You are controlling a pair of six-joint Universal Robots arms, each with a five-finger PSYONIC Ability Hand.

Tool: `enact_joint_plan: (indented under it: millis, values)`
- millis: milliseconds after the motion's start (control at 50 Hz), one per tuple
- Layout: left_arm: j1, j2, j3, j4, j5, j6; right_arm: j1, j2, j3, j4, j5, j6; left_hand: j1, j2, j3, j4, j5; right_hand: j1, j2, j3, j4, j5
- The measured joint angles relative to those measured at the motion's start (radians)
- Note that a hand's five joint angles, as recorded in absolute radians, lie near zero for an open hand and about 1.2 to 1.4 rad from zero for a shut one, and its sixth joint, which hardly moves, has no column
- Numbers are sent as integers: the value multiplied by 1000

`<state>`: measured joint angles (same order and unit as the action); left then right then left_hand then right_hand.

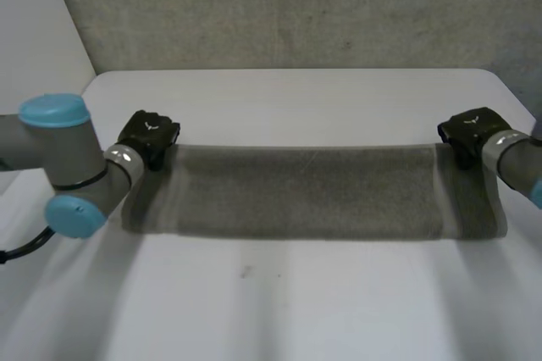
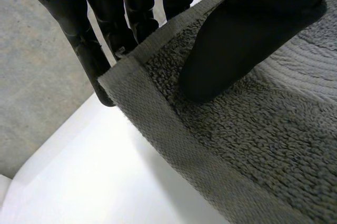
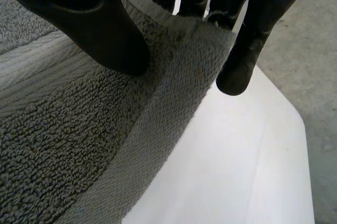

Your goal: Fold the towel.

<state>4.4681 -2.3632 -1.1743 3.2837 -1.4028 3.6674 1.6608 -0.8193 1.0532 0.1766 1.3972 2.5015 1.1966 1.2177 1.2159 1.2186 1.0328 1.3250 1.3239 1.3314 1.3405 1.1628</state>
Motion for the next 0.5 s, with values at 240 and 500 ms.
enact_joint_plan:
  millis: [240,500]
  values:
    - [-24,-152,240,-54,-51,3,53,182,-253,9,75,-3,-416,-449,-442,-450,-438,-750,-756,-743,-743,-765]
    - [-60,-76,195,-72,-151,-11,56,110,-332,-10,107,101,-1015,-719,-1044,-1044,-1005,-1099,-1071,-1091,-1088,-1110]
